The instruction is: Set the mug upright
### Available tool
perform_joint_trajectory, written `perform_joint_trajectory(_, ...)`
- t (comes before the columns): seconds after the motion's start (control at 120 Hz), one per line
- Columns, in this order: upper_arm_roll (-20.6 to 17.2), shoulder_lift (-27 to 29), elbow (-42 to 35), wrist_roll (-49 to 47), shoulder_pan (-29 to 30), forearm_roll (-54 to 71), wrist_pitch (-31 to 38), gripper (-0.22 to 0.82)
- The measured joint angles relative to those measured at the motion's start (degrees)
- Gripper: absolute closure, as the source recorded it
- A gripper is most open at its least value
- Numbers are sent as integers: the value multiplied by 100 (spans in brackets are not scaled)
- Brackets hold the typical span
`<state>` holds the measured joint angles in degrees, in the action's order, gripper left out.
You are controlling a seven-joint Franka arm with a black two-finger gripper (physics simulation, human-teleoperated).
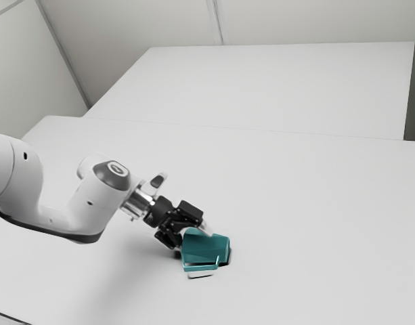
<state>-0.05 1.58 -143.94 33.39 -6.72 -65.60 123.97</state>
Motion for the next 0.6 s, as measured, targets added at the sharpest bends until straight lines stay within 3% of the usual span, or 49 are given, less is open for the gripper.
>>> perform_joint_trajectory(0.242, -9, 42, 15, 168, 32, 71, 137, 52)
perform_joint_trajectory(0.6, -25, 261, 366, 174, 82, 934, 211, 74)
